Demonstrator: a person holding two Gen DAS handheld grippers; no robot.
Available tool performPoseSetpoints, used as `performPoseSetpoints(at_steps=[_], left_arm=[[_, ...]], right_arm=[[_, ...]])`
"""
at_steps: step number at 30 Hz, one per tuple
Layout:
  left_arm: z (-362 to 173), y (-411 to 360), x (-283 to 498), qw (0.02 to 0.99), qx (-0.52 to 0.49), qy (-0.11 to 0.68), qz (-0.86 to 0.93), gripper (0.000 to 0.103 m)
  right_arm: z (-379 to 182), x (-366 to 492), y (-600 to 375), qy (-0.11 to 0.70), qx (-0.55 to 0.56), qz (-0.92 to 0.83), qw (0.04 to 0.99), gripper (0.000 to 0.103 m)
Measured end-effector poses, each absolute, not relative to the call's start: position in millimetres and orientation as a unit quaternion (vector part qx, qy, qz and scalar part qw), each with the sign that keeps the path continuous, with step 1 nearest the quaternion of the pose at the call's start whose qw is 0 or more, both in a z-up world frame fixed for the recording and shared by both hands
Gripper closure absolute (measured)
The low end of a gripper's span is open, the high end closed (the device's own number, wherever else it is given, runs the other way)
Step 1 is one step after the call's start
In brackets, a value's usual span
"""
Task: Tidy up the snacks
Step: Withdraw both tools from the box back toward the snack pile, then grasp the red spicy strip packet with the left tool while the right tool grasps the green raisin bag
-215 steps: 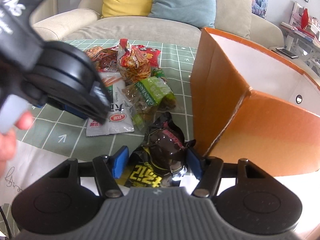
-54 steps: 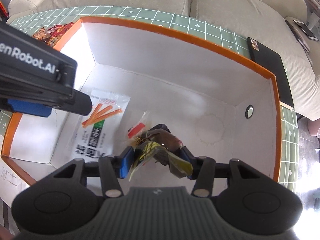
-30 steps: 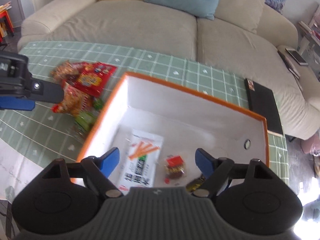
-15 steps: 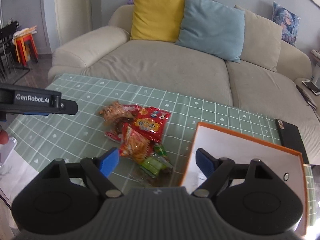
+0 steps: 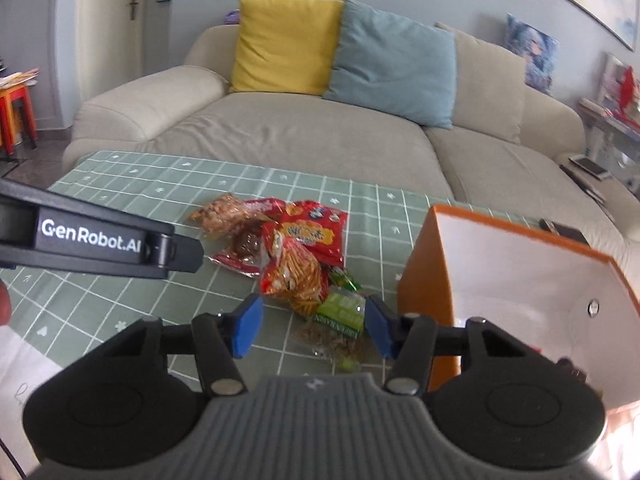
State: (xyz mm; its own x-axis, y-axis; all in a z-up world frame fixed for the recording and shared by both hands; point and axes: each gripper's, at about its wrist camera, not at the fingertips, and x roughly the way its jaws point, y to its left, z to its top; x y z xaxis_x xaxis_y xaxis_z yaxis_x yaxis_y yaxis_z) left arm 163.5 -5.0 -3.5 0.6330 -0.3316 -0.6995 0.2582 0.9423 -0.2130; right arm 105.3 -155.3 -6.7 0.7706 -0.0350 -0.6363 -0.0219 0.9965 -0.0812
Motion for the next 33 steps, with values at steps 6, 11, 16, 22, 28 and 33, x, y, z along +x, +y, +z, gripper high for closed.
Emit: performPoseSetpoints(at_steps=[6, 11, 16, 22, 28, 33], left_arm=[[-20.7, -8.7, 176.7, 0.901, -0.043, 0.396, -0.17, 0.038], [-35.4, -21.2, 199.9, 0.887, -0.015, 0.414, -0.201, 0.036], [-47.5, -40.5, 226.5, 0.868, 0.022, 0.451, -0.209, 0.036], [-51.0, -61.5, 249.5, 0.857, 0.03, 0.467, -0.215, 0.029], [-59.0, -77.3, 272.1, 0.847, 0.038, 0.485, -0.213, 0.026], [-63.3, -83.5, 280.2, 0.839, 0.031, 0.494, -0.227, 0.028]], right_arm=[[-38.8, 115.4, -145.5, 0.343, -0.037, -0.052, 0.937, 0.049], [-52.5, 132.5, -145.2, 0.347, -0.044, -0.096, 0.932, 0.047], [-59.9, 148.2, -143.9, 0.36, -0.072, -0.109, 0.924, 0.045], [-64.7, 160.7, -147.4, 0.374, -0.073, -0.112, 0.918, 0.044], [-70.5, 169.8, -146.9, 0.386, -0.068, -0.118, 0.912, 0.042], [-78.5, 175.5, -145.1, 0.399, -0.079, -0.121, 0.906, 0.042]])
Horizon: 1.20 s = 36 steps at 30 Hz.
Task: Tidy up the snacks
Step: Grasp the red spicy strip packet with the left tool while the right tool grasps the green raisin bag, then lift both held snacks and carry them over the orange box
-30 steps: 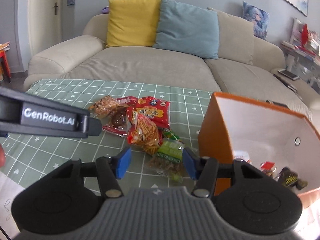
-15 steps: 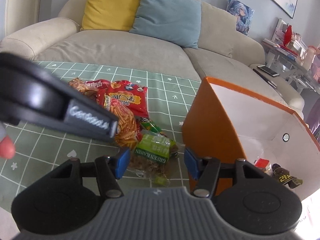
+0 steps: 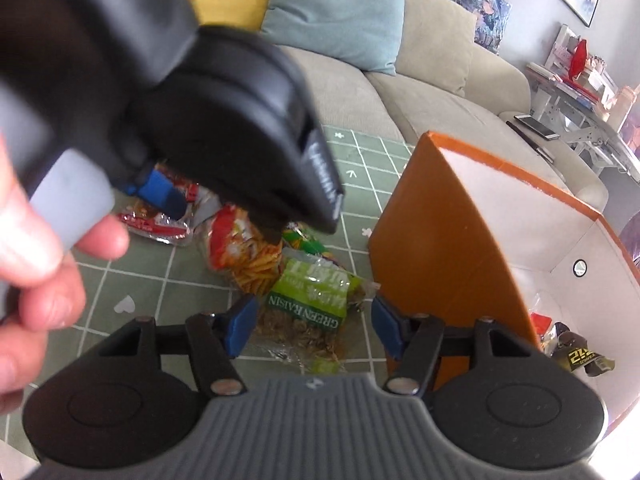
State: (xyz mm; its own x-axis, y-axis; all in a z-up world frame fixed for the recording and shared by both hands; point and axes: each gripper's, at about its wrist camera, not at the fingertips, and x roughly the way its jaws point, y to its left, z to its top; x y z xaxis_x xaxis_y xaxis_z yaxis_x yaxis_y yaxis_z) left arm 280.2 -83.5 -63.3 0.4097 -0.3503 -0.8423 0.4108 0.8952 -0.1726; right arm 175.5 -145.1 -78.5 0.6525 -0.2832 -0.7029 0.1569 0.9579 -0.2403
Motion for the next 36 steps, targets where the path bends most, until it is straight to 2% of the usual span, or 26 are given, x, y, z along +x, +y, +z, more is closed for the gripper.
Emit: performPoseSetpoints(at_steps=[1, 3, 9, 13, 15, 26, 30, 36], left_arm=[[-63.6, -84.7, 280.9, 0.837, 0.028, 0.494, -0.232, 0.031], [-64.3, -86.0, 280.7, 0.834, 0.019, 0.495, -0.245, 0.044], [-65.8, -91.3, 279.7, 0.834, 0.019, 0.492, -0.249, 0.052], [-62.9, -86.7, 277.5, 0.836, 0.018, 0.493, -0.239, 0.061], [-60.2, -81.2, 273.5, 0.841, 0.017, 0.489, -0.232, 0.064], [-38.0, -45.0, 223.4, 0.856, 0.057, 0.477, -0.193, 0.065], [-35.0, -31.8, 197.7, 0.856, 0.074, 0.484, -0.166, 0.065], [-33.2, -10.8, 157.2, 0.855, 0.074, 0.494, -0.141, 0.065]], right_arm=[[-79.9, 176.3, -145.4, 0.401, -0.078, -0.122, 0.904, 0.042], [-82.0, 177.4, -146.1, 0.404, -0.075, -0.121, 0.904, 0.042], [-86.5, 180.8, -149.9, 0.41, -0.058, -0.123, 0.902, 0.043], [-87.9, 179.9, -156.4, 0.416, -0.048, -0.125, 0.899, 0.07], [-86.7, 176.4, -160.2, 0.413, -0.042, -0.118, 0.902, 0.074], [-72.2, 148.6, -152.5, 0.399, -0.067, -0.045, 0.914, 0.08], [-64.4, 135.7, -147.1, 0.403, -0.066, -0.002, 0.913, 0.088], [-57.9, 106.7, -145.3, 0.401, -0.067, 0.063, 0.911, 0.091]])
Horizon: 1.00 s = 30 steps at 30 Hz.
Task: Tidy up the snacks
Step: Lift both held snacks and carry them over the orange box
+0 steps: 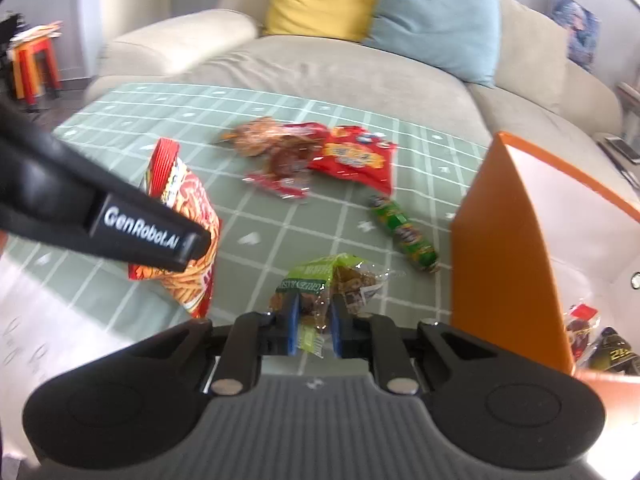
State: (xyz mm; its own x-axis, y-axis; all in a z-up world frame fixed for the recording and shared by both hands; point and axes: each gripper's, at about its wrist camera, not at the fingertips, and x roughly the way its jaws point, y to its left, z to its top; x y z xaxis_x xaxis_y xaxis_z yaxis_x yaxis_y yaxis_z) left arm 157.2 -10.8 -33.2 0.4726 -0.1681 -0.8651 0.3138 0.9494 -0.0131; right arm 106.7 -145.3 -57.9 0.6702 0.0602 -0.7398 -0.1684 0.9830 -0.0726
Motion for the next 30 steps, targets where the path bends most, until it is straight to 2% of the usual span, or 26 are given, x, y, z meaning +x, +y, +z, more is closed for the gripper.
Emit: performPoseSetpoints(at_steps=[4, 12, 20, 30], left_arm=[[-33.1, -1.3, 133.4, 0.855, 0.056, 0.499, -0.131, 0.065], [-27.8, -2.1, 105.9, 0.843, 0.098, 0.518, -0.106, 0.065], [-5.6, -28.6, 100.7, 0.836, 0.171, 0.507, -0.121, 0.064], [33.1, -102.3, 108.4, 0.806, 0.292, 0.465, -0.221, 0.065]], right_arm=[[-54.7, 88.2, -145.0, 0.407, -0.058, 0.094, 0.907, 0.092], [-29.2, 66.0, -148.4, 0.42, -0.045, 0.133, 0.897, 0.092], [7.3, 54.9, -169.1, 0.418, -0.063, 0.168, 0.891, 0.094], [61.4, 65.0, -227.0, 0.406, -0.075, 0.172, 0.894, 0.094]])
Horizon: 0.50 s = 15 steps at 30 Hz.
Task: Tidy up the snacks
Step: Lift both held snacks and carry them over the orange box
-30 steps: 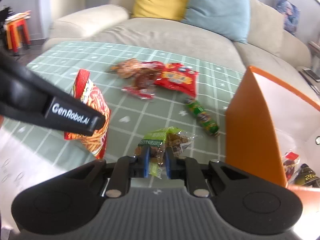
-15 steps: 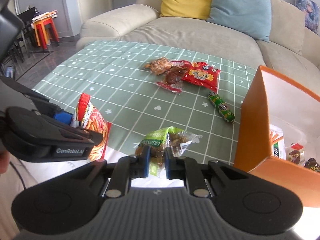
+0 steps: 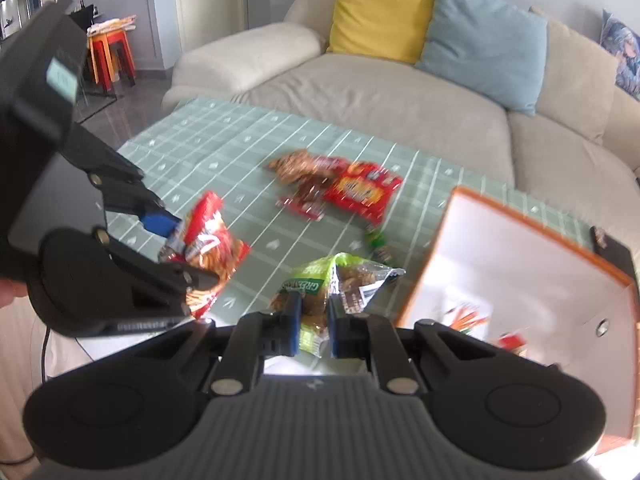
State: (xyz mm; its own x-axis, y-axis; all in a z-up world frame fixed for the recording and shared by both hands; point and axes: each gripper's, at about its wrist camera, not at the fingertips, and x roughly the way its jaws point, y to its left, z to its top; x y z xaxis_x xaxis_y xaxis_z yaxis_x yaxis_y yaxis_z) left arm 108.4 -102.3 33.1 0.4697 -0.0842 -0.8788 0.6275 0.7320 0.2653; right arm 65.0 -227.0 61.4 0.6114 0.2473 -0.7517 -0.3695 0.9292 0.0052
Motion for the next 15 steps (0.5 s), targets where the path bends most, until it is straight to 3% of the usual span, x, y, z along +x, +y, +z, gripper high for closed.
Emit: performPoseSetpoints(at_steps=[15], left_arm=[[76.8, -222.1, 130.0, 0.774, 0.422, 0.357, -0.309, 0.065]], right_arm=[[116.5, 84.4, -306.3, 0.382, -0.127, 0.105, 0.909, 0.094]])
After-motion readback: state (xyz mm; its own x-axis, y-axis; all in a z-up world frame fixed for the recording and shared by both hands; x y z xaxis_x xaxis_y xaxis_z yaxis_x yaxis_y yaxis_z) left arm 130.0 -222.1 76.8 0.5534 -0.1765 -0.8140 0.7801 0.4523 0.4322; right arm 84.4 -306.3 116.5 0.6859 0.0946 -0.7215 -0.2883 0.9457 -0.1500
